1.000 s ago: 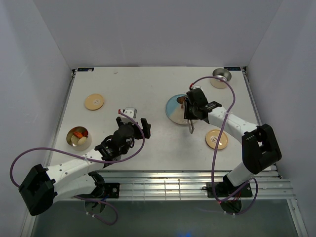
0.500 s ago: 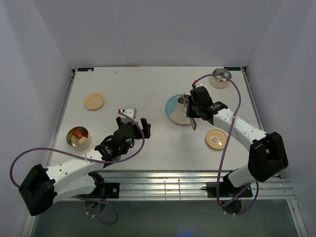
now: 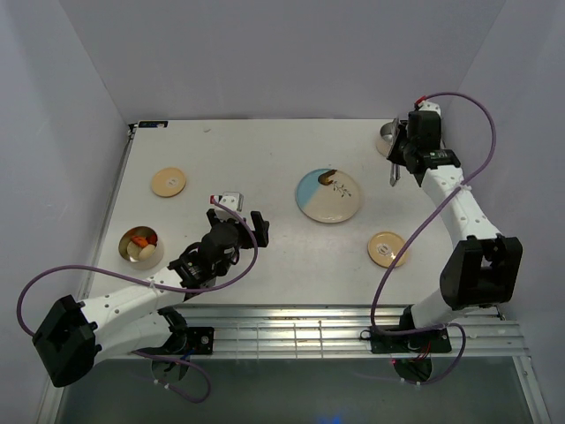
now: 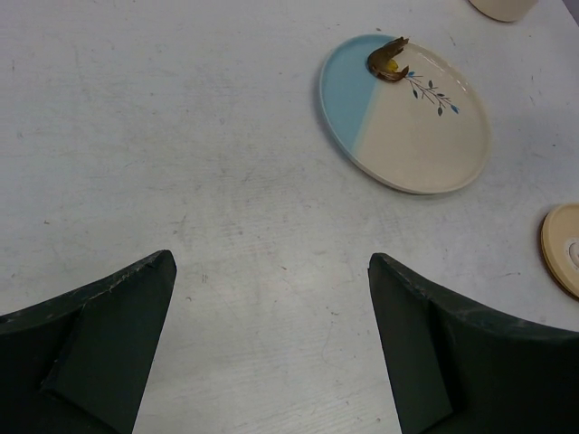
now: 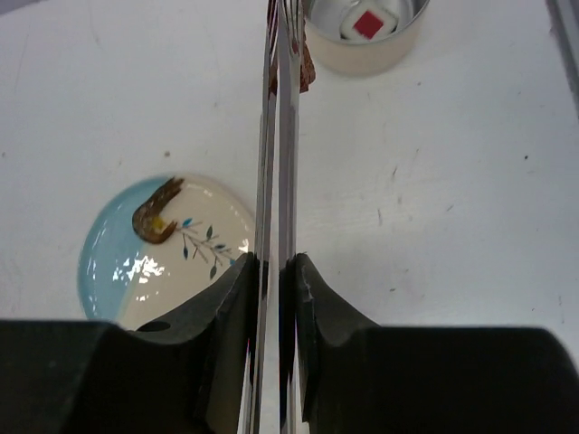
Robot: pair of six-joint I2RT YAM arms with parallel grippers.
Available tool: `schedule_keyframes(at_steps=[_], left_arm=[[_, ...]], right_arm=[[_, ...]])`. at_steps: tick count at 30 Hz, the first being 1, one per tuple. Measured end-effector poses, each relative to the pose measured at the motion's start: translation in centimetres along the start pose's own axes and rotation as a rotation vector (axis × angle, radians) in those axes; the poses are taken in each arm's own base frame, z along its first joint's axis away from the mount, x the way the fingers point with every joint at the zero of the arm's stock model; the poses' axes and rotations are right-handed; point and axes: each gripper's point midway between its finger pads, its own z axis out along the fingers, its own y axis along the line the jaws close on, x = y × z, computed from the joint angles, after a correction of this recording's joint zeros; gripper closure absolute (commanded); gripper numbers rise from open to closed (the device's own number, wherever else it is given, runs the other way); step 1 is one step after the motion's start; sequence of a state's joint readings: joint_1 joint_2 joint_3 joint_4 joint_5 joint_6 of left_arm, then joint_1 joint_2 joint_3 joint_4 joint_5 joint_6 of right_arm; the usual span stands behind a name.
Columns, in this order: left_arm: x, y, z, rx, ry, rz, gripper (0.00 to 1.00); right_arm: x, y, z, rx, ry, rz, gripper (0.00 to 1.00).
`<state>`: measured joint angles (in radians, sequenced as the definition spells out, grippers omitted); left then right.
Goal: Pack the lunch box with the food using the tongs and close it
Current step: Place the fake food in the packing box.
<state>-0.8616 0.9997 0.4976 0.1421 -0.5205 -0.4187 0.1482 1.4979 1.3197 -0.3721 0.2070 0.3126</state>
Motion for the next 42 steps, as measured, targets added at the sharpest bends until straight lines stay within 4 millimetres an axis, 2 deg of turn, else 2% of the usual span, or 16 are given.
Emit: schedule_keyframes(at_steps=[3,6,8,14,18,21,24,25,28,33,42], left_arm=[[0.0,0.0,0.0,0.001,0.000,-0.001,0.02],[0.1,-0.1,0.0,0.008,0.004,0.000,0.02],[0.2,-0.2,0.0,0.009,0.008,0.002,0.02],[0.8,-0.1,0.2,0.003,0.025,0.013,0.02],[0.8,0.0,0.2,0.002,0.025,0.014,0.02],[0.8,0.0,0.2,0.001,0.026,0.018,0.02],[1.0,0.1,0.3,-0.003,0.032,0.025,0.02],[1.1,0.1,0.4,-0.004,0.034,0.027,0.02],[1.4,0.2,0.5,-0.008,0.043,0.035,0.02],[1.4,0.2,0.5,-0.011,0.041,0.035,0.02],[1.3,0.3,0.5,-0.013,0.039,0.035,0.02]], right_arm=[[-2.6,-1.6,1.7,0.030,-0.034,0.021,0.80],[-4.0,-2.7,4.0,0.035,-0.040,0.038,0.80],[-4.1,-3.5,5.9,0.029,-0.028,0.052,0.79],[-2.1,-5.5,10.8,-0.008,0.060,0.092,0.78],[-0.6,-5.5,12.8,-0.055,0.102,0.112,0.78],[-0.1,-5.1,13.4,-0.096,0.116,0.130,0.76],[-0.4,-4.8,13.6,-0.133,0.109,0.145,0.71],[-0.6,-4.9,13.6,-0.140,0.105,0.154,0.66],[-1.3,-5.7,13.6,-0.147,0.085,0.177,0.56],[-1.8,-7.1,13.7,-0.140,0.067,0.197,0.50],[-2.0,-7.4,13.3,-0.147,0.065,0.205,0.52]])
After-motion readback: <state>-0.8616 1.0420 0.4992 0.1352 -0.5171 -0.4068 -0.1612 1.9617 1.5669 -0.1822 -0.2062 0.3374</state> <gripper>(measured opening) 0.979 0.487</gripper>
